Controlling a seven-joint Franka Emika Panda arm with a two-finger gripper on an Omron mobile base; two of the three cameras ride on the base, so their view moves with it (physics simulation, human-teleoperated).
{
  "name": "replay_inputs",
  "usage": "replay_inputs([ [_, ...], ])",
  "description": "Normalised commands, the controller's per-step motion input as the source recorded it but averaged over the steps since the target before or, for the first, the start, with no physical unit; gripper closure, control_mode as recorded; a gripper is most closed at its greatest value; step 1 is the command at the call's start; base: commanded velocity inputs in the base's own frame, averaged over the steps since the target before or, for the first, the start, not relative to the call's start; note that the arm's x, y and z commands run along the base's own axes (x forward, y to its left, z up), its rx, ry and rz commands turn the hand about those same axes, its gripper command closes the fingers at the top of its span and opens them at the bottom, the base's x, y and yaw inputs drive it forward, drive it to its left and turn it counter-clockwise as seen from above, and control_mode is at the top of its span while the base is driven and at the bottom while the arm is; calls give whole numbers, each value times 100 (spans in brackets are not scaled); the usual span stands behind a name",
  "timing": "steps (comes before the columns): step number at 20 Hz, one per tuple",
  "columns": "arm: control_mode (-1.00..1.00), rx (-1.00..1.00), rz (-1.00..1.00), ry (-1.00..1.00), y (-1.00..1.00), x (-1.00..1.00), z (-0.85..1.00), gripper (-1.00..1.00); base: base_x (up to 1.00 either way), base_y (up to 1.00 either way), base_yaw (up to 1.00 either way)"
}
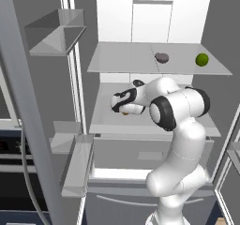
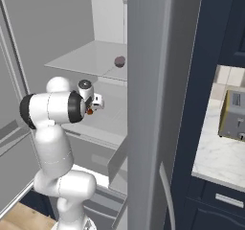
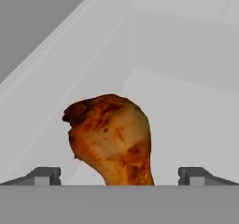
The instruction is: Gather the eggplant and lime from the fridge and place them on a tray on the dining counter. Then gather the chicken drumsticks from the fridge and place them on the other tray.
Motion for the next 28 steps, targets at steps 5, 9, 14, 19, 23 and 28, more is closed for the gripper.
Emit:
replay_inputs([
  [5,-100,0,0,0,2,35,-17,-100,0,0,0],
  [9,-100,0,0,0,9,15,-16,-100,0,0,0],
  [14,-100,-1,0,0,8,-9,-21,-100,0,0,0],
  [19,-100,-3,0,-3,11,-28,-34,-100,0,0,0],
  [23,-100,-1,0,-2,5,-8,-38,-100,0,0,0],
  [28,-100,0,0,-2,6,19,-40,-100,0,0,0],
])
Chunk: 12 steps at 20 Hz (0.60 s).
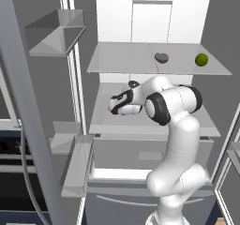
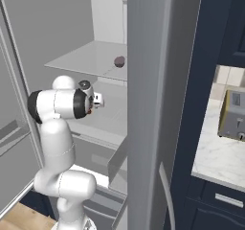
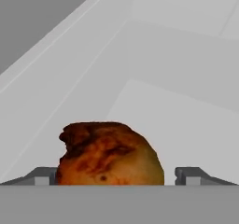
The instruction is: Gather the eggplant and lime from the fridge and place them on a tray on the dining counter. Then gather the chicken drumsticks from the fridge and place them on the other tray.
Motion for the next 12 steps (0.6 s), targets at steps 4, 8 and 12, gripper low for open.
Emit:
replay_inputs([
  [4,-100,0,0,-7,16,6,-45,-100,0,0,0],
  [8,-100,-2,0,-4,16,0,-61,100,0,0,0],
  [12,-100,0,0,0,3,-3,-42,100,0,0,0],
])
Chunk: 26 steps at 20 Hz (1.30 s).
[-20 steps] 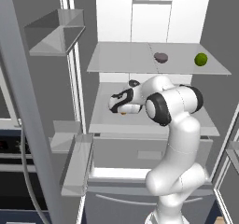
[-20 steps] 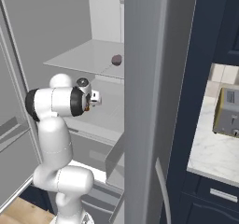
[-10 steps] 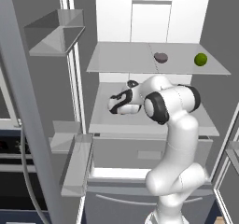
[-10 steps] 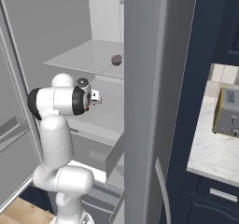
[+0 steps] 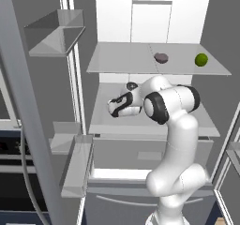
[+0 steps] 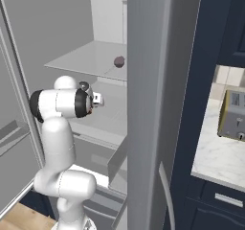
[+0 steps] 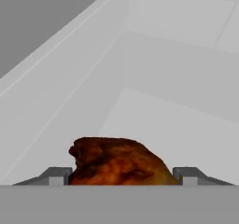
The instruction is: Gather the eggplant and lime from the fridge and place them on a tray on the dining counter. Then gather the chicken drumsticks from the fridge and place them on the other tray.
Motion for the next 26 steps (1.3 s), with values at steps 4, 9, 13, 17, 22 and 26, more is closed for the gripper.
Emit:
replay_inputs([
  [4,-100,0,0,0,0,-6,-28,100,0,0,0],
  [9,-100,-1,0,-1,0,-3,-6,100,0,0,0],
  [13,-100,-1,0,-13,0,-41,0,100,0,0,0],
  [17,-100,-1,0,-16,0,-63,0,100,0,0,0],
  [22,-100,0,-2,-3,0,-49,32,100,0,0,0],
  [26,-100,0,-5,0,-3,-49,77,100,0,0,0],
])
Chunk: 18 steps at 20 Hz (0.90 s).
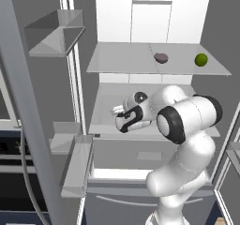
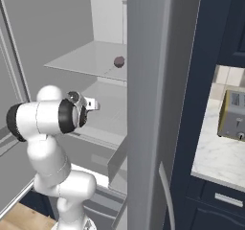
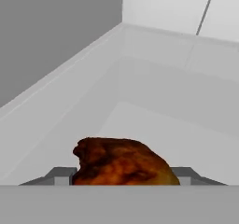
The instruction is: Gather the eggplant and lime from the fridge and place them on a tray on the dining counter. Then gather the chicken drumsticks from the fridge and place them on the other tray.
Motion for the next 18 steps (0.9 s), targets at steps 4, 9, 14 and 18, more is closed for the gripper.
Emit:
replay_inputs([
  [4,-100,0,-5,0,-3,-43,91,100,0,0,0],
  [9,-100,0,-2,1,-3,-66,75,100,0,0,0],
  [14,-100,0,0,1,-8,-71,77,100,0,0,0],
  [18,-100,0,0,0,-18,-73,69,100,0,0,0],
])
